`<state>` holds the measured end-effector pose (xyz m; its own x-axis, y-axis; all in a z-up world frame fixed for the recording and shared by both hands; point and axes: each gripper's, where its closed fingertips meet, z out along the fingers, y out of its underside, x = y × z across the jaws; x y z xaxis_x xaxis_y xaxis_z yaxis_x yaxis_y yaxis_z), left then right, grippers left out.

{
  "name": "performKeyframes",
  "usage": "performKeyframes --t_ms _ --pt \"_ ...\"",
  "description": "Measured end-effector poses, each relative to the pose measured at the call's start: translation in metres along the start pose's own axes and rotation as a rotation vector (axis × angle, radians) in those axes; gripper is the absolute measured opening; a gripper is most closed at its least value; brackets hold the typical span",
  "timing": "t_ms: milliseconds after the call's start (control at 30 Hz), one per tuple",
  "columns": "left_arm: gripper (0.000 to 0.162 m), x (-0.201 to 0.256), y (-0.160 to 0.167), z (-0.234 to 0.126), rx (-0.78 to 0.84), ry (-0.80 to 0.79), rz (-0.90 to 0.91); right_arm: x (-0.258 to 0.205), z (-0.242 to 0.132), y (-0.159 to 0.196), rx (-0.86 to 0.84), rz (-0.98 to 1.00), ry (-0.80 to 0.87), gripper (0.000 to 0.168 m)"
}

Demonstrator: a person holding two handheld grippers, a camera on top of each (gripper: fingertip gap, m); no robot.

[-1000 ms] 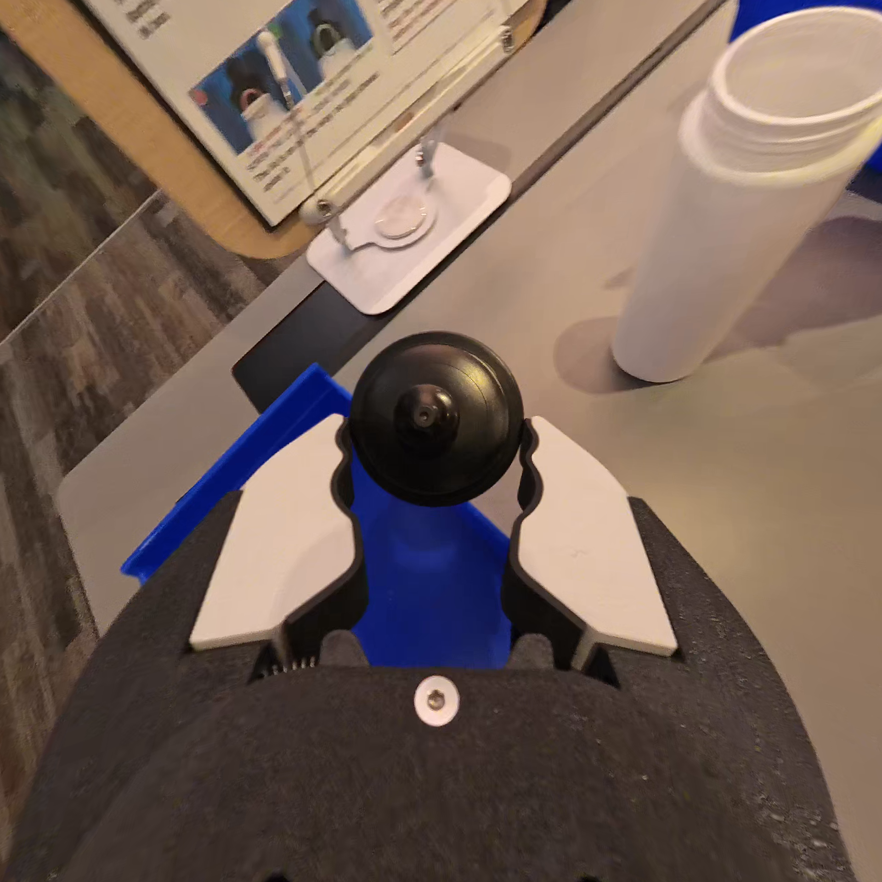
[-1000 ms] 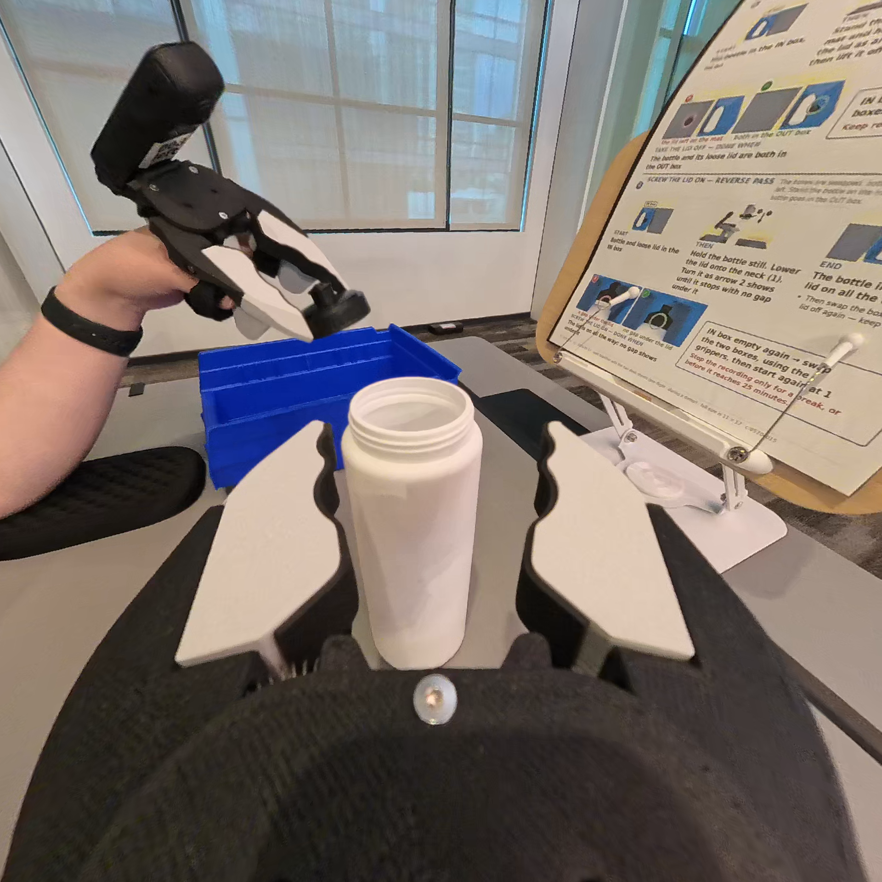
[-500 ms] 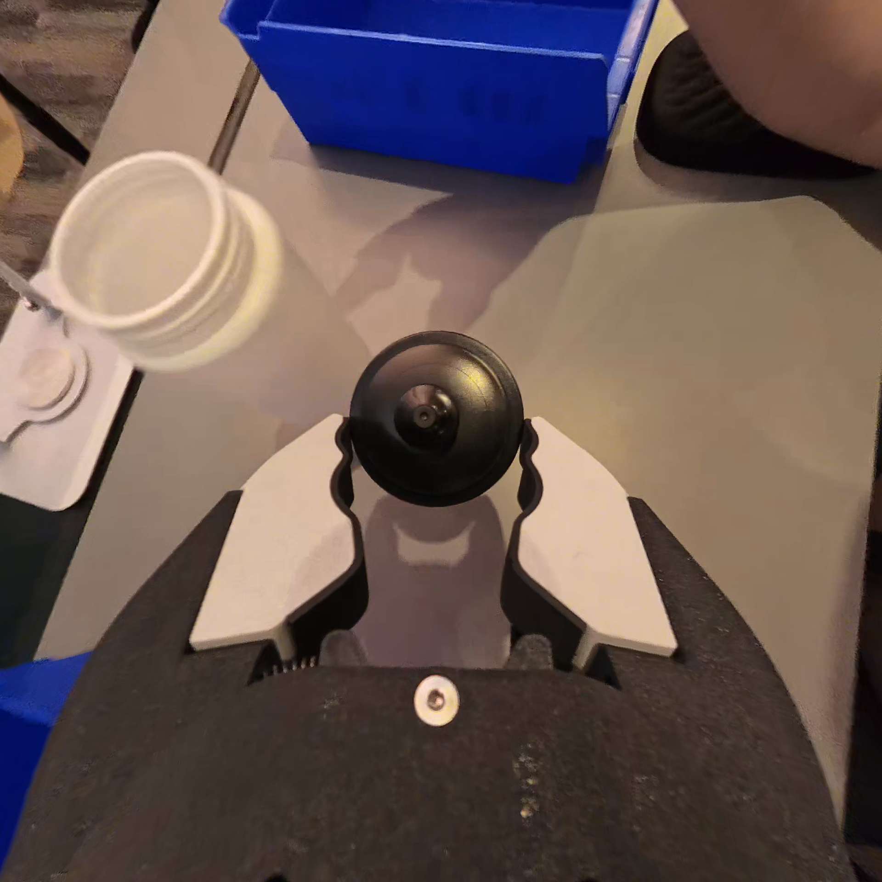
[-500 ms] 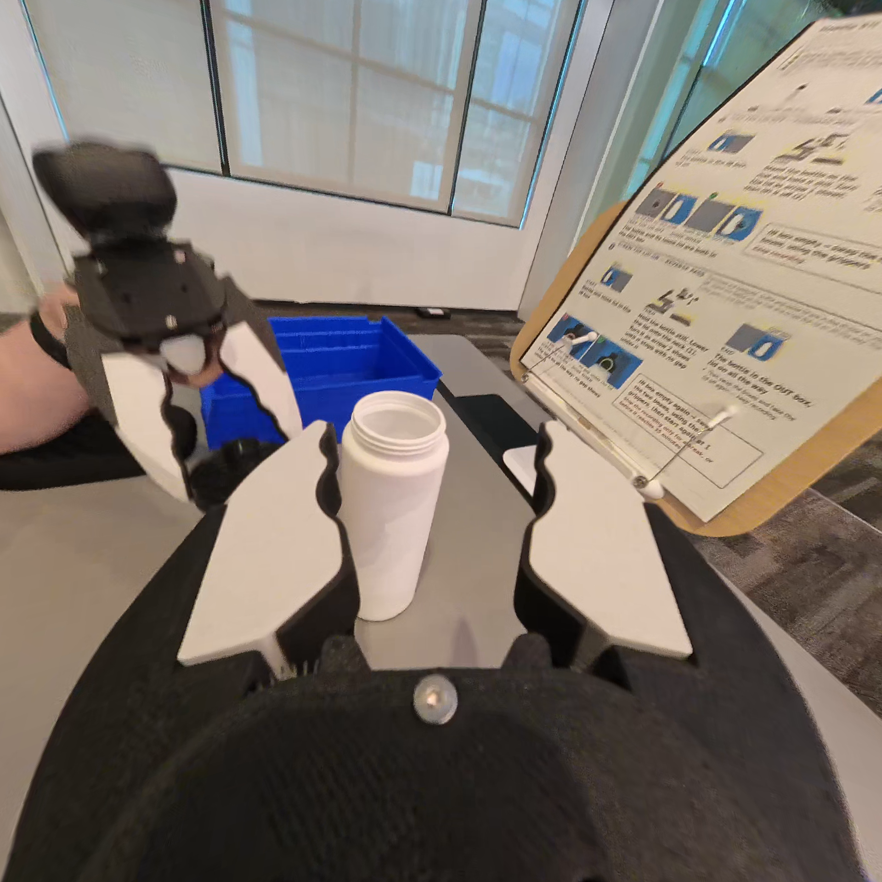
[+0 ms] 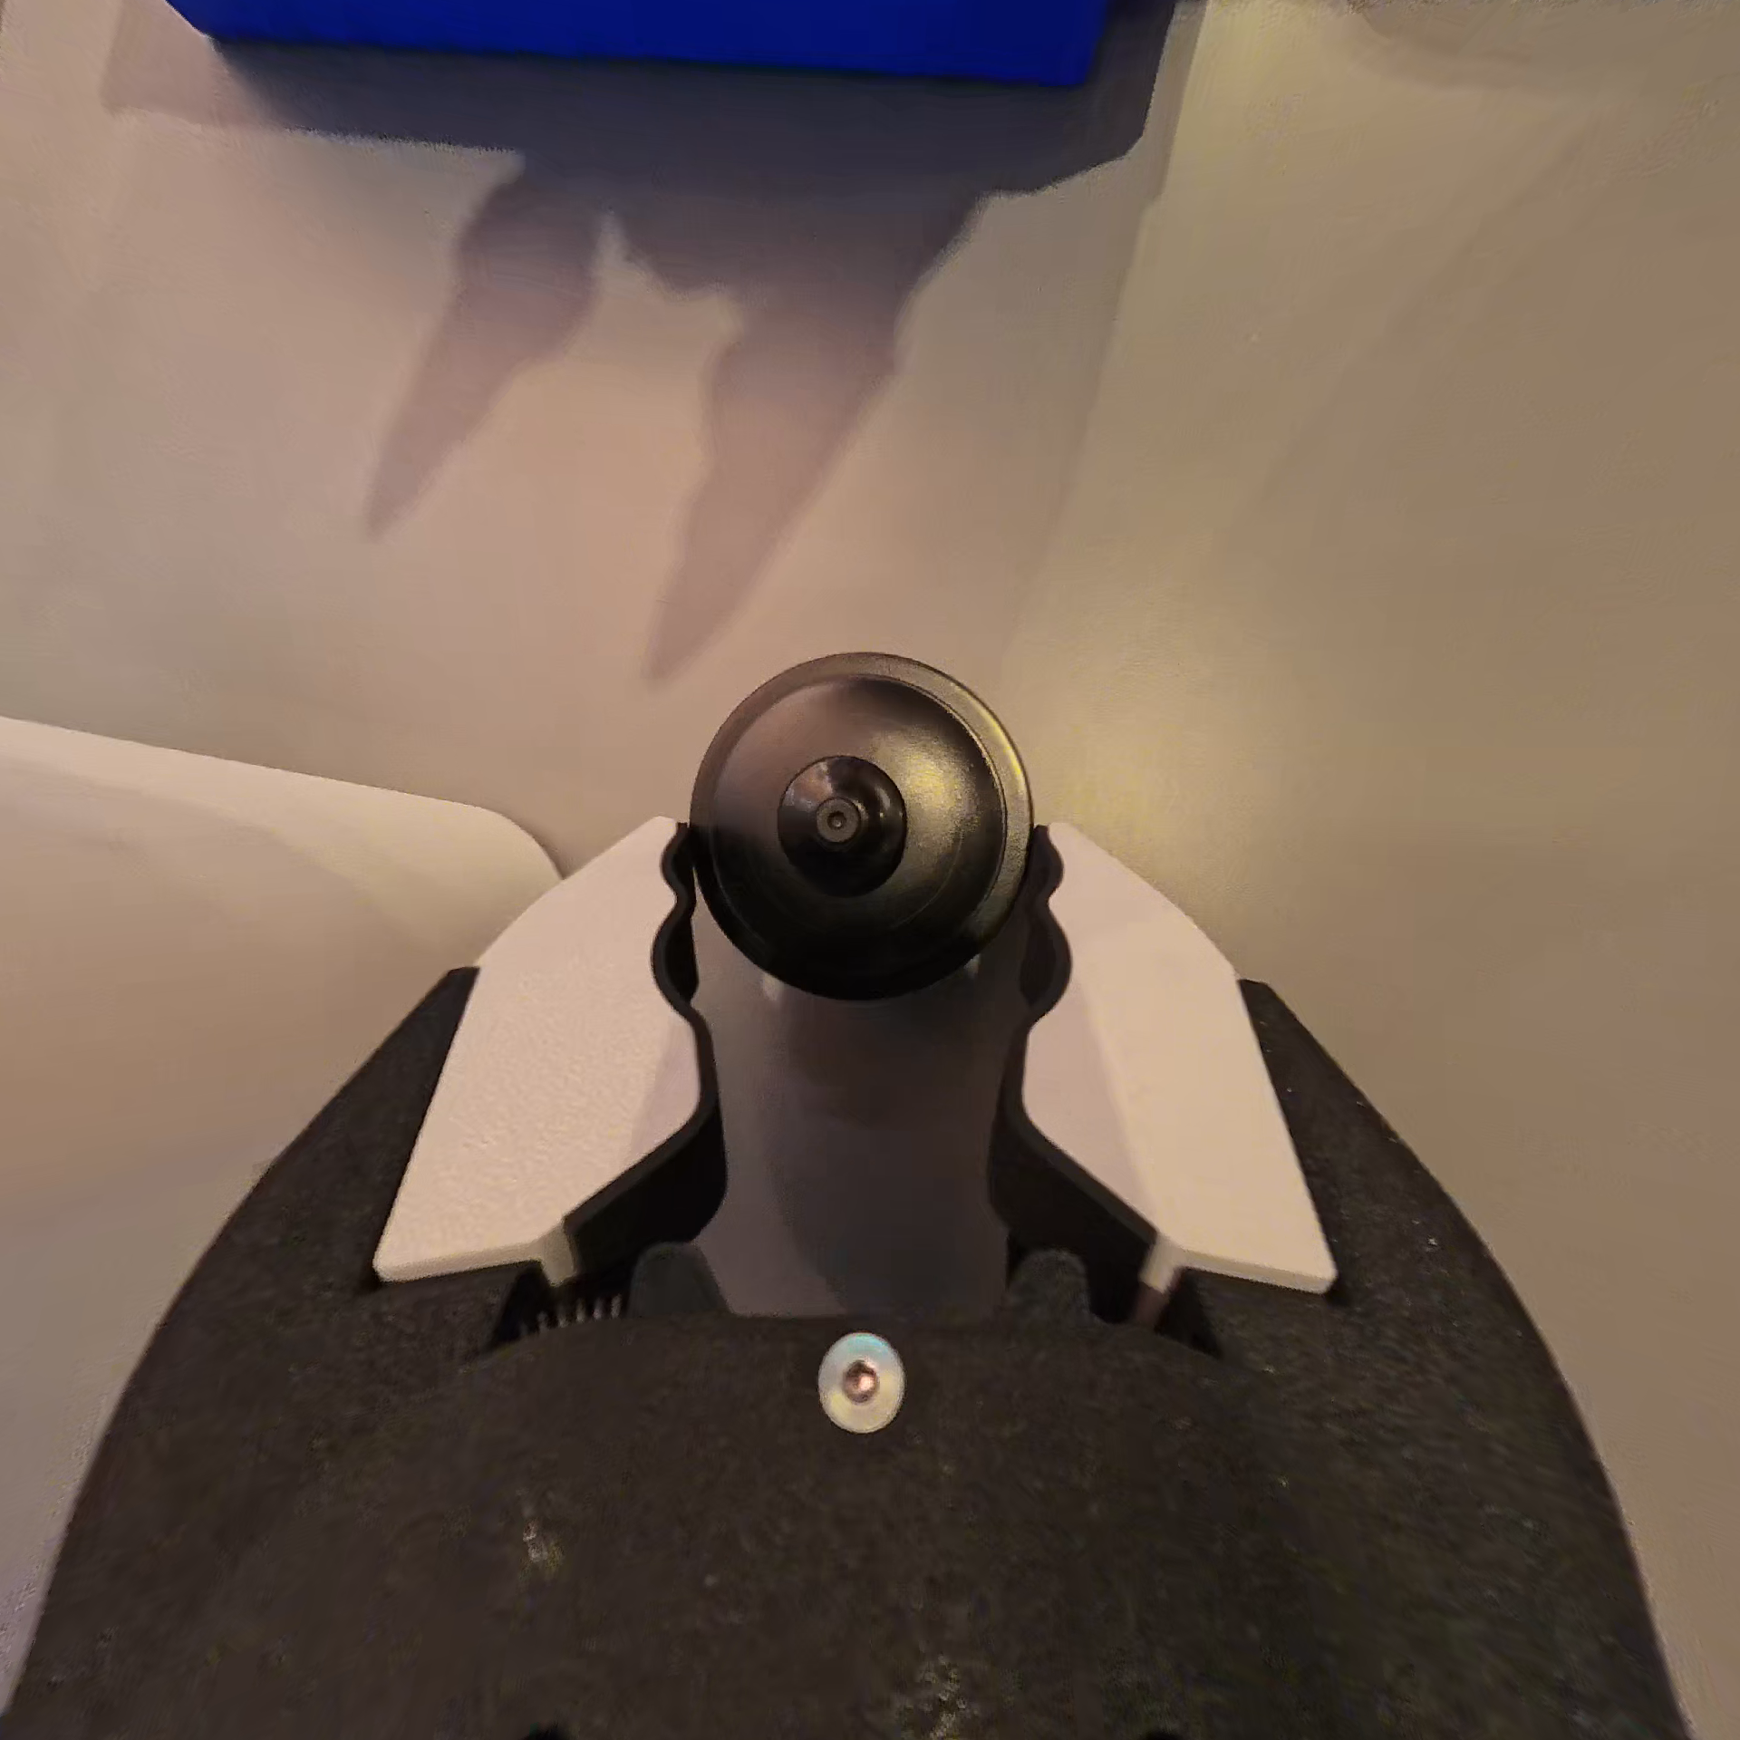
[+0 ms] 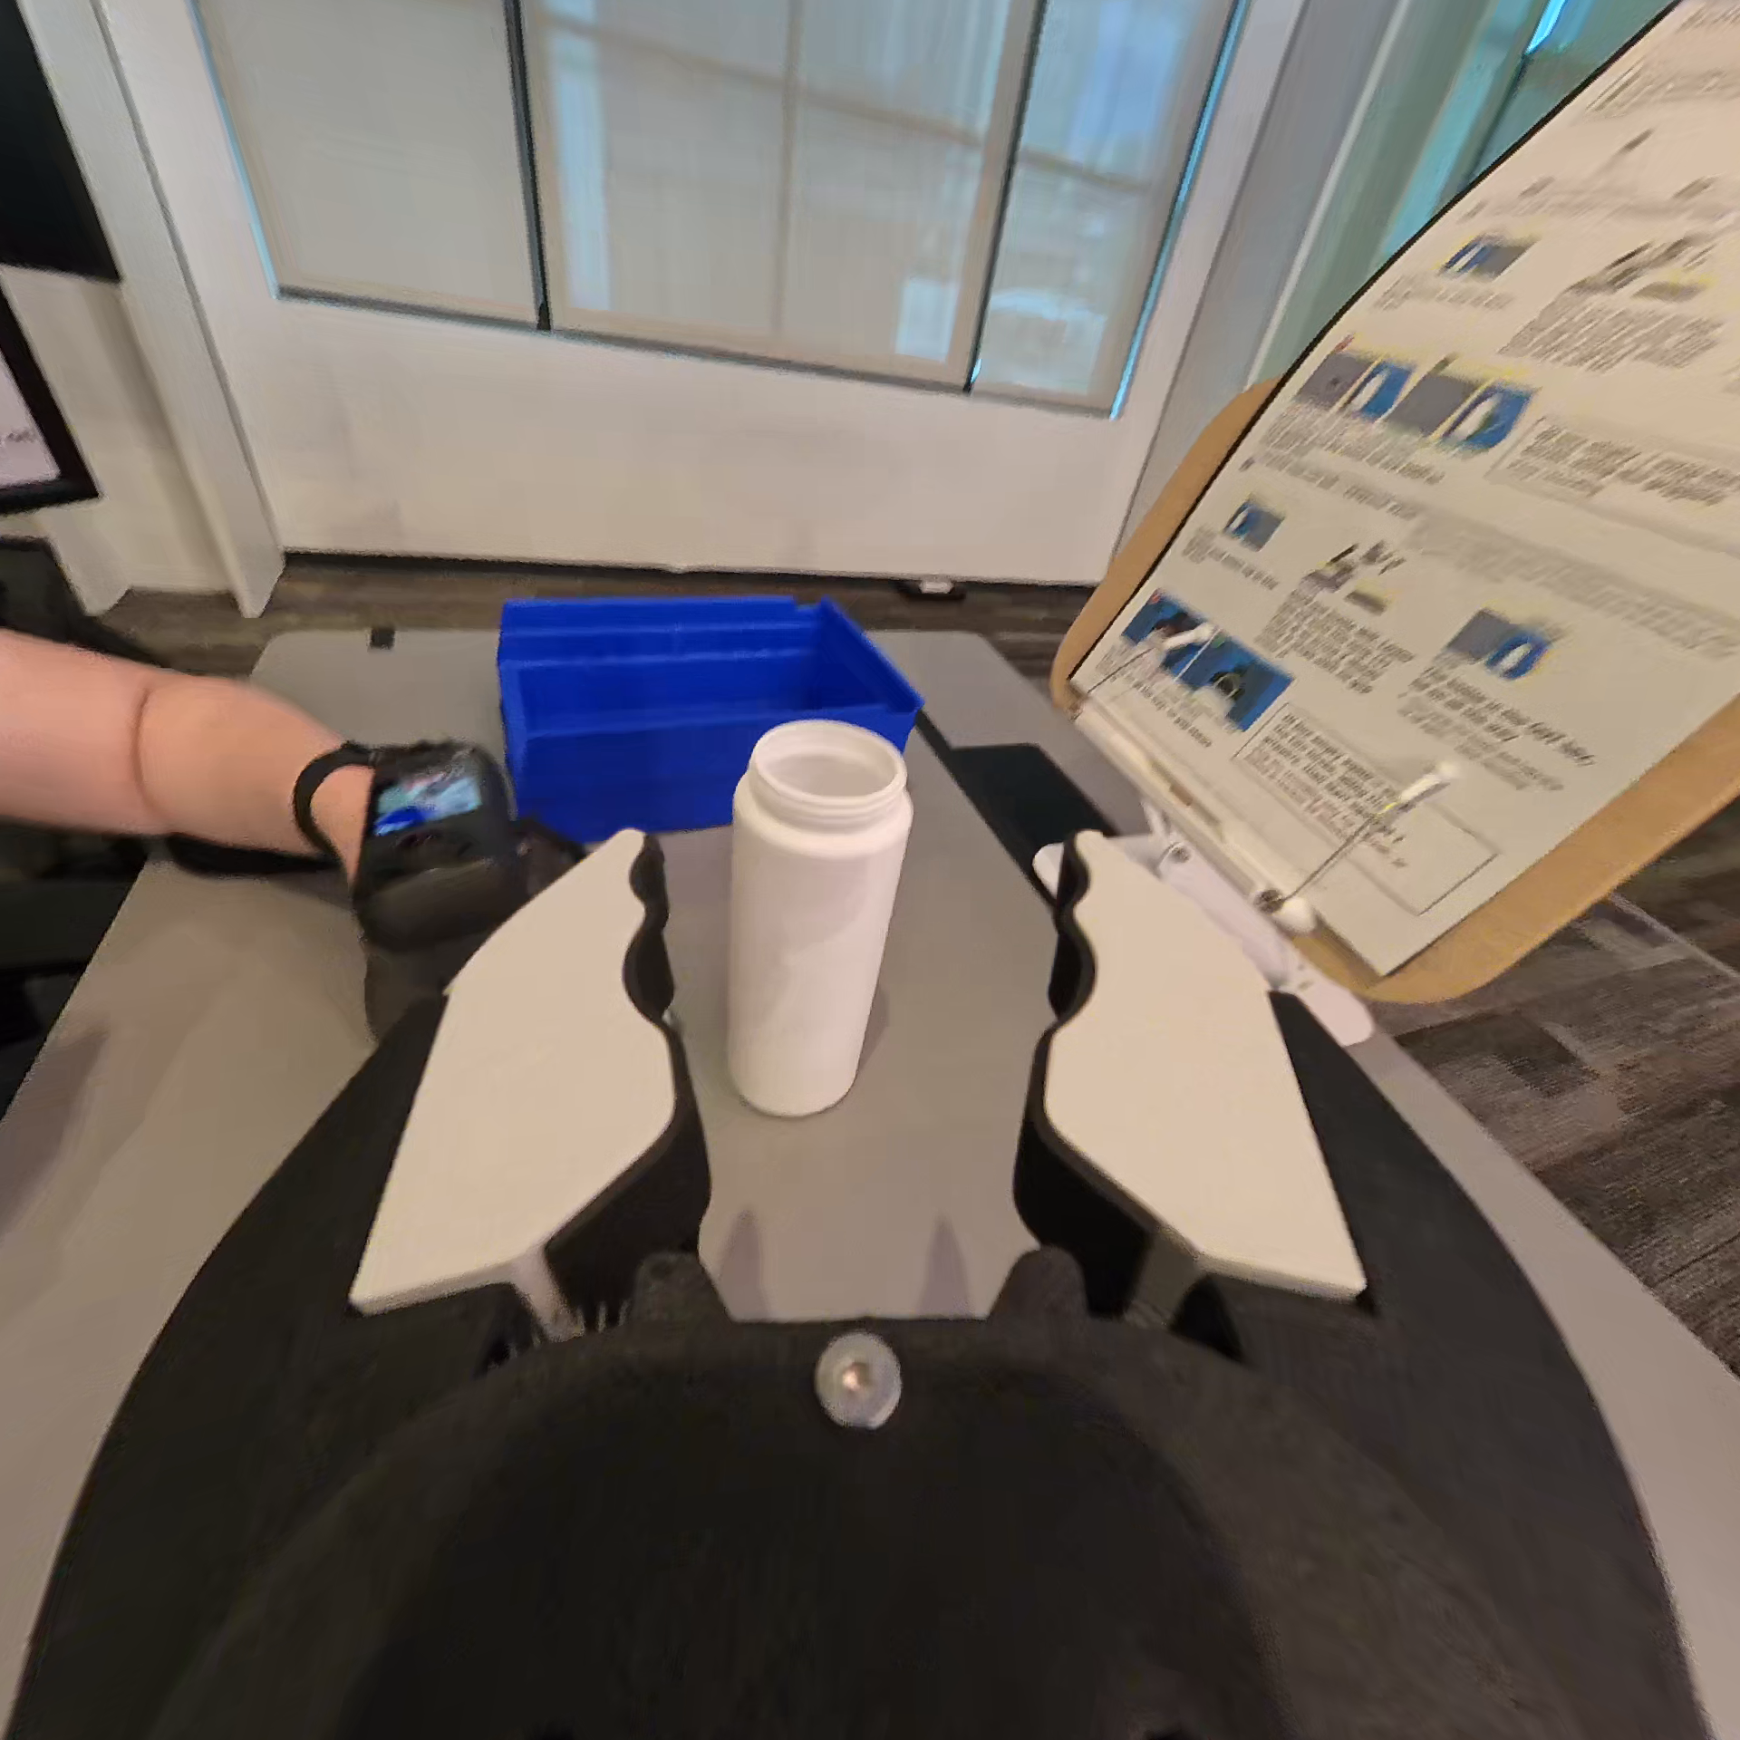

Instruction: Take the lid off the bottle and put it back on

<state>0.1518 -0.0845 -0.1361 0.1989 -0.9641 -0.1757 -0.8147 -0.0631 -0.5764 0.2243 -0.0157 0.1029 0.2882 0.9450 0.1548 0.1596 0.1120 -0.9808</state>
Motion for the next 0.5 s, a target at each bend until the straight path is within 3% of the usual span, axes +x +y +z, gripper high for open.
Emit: performKeyframes --t_ms 200,333,500 --pt "0.068 -0.003 0.007 0.013 0.002 0.018 -0.019 -0.016 0.018 0.055 -0.266 -0.021 -0.125 0.081" --pt "0.068 -0.005 0.007 0.022 0.03 0.013 -0.035 -0.025 0.028 0.075 -0.35 -0.019 -0.178 0.081" --pt "0.089 -0.006 -0.001 0.012 0.077 0.012 -0.032 -0.029 0.03 0.083 -0.382 -0.014 -0.207 0.081"
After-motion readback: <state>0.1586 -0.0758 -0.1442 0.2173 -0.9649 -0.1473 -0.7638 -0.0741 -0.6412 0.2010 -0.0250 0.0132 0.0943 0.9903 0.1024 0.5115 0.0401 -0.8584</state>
